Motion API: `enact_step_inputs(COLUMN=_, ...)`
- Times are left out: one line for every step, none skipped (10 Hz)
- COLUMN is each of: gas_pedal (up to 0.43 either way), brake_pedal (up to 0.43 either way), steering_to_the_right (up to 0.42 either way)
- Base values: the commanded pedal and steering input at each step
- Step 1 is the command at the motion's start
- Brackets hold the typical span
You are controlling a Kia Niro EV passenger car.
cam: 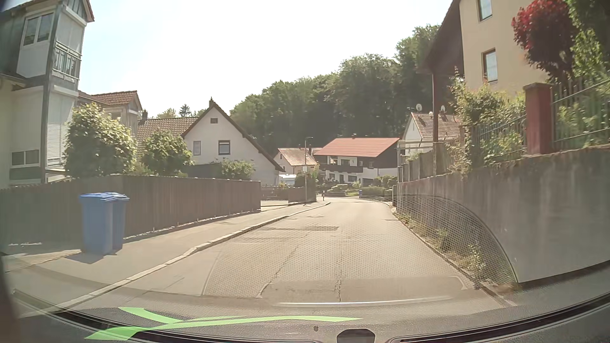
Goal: Follow the waypoints while adhering to traffic rules and regulations
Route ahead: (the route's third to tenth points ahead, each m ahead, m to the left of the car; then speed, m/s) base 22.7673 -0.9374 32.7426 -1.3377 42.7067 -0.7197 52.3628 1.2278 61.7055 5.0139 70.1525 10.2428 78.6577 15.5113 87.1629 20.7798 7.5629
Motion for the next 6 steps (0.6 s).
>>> enact_step_inputs(gas_pedal=0.000, brake_pedal=0.122, steering_to_the_right=0.054)
enact_step_inputs(gas_pedal=0.000, brake_pedal=0.128, steering_to_the_right=0.050)
enact_step_inputs(gas_pedal=0.000, brake_pedal=0.122, steering_to_the_right=0.046)
enact_step_inputs(gas_pedal=0.000, brake_pedal=0.122, steering_to_the_right=0.044)
enact_step_inputs(gas_pedal=0.000, brake_pedal=0.122, steering_to_the_right=0.039)
enact_step_inputs(gas_pedal=0.000, brake_pedal=0.122, steering_to_the_right=0.035)
